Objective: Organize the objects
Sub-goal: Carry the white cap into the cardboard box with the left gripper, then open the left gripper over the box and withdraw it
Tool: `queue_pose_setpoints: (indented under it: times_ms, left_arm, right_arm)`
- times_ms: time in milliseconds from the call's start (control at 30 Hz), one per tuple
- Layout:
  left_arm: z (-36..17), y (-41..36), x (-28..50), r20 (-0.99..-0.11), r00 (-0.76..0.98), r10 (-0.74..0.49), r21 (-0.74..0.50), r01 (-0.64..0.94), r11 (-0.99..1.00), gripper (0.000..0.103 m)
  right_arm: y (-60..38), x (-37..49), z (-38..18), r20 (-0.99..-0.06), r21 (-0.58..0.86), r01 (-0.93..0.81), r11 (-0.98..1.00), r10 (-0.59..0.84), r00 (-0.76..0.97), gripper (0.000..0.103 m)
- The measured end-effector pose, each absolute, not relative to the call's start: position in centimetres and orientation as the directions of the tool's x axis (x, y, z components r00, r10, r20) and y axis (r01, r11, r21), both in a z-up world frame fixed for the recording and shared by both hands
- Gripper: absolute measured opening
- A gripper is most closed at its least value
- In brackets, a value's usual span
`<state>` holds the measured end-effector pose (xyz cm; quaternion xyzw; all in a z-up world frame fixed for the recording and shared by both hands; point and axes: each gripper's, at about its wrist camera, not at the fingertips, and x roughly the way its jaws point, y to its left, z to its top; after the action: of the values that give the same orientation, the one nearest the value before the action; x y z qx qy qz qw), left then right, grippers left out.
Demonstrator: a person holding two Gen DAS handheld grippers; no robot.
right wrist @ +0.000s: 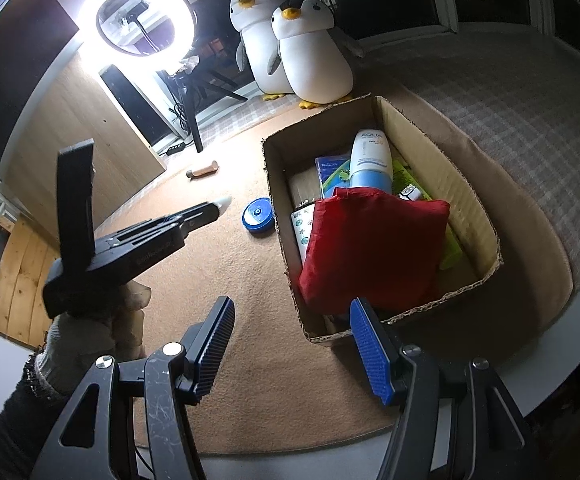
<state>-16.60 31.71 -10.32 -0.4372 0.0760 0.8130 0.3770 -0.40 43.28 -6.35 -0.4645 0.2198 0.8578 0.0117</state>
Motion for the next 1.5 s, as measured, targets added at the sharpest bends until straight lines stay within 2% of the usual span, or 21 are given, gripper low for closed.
queue_pose_setpoints:
  times_ms: [333, 367, 467, 667, 933, 1200, 1500]
  left_arm:
    - [-8.7, 38.1, -13.6, -0.754, -0.276, 0.596, -0.198, -0.77, -0.607, 0.004]
    - [-8.7, 38.4, -13.5, -0.756, -0.264, 0.599, -0.201, -0.777, -0.596, 0.01]
    - [-8.7, 39.2, -13.3, -0.764, -0.255, 0.593, -0.197, -0.782, -0.591, 0.015]
    - [-8.2, 38.1, -14.0, -0.765, -0.263, 0.588, -0.209, -0.762, -0.613, 0.017]
    - [-5.9, 30.5, -17.3, -0.758, -0.344, 0.555, -0.224, -0.662, -0.715, 0.017]
    - [-4.0, 19.8, -21.3, -0.773, -0.445, 0.451, -0.2, -0.504, -0.84, 0.017]
    - [-0.3, 12.8, -22.5, -0.753, -0.564, 0.339, -0.077, -0.436, -0.896, 0.02]
  right_arm:
    - [44.6, 0.7, -6.4, -0.804, 0.365, -0.251, -0.897, -0.168, -0.571, 0.057]
    - [44.7, 0.9, -6.4, -0.804, 0.364, -0.254, -0.896, -0.165, -0.571, 0.057]
    - [45.1, 1.1, -6.4, -0.803, 0.371, -0.265, -0.89, -0.164, -0.573, 0.057]
    - [45.2, 1.0, -6.3, -0.8, 0.381, -0.267, -0.885, -0.171, -0.575, 0.057]
    - [42.6, -0.6, -6.3, -0.798, 0.402, -0.214, -0.89, -0.226, -0.559, 0.057]
    - [37.9, -3.4, -6.1, -0.805, 0.388, -0.129, -0.912, -0.268, -0.53, 0.057]
    - [33.6, -7.1, -5.4, -0.799, 0.358, -0.053, -0.932, -0.277, -0.533, 0.057]
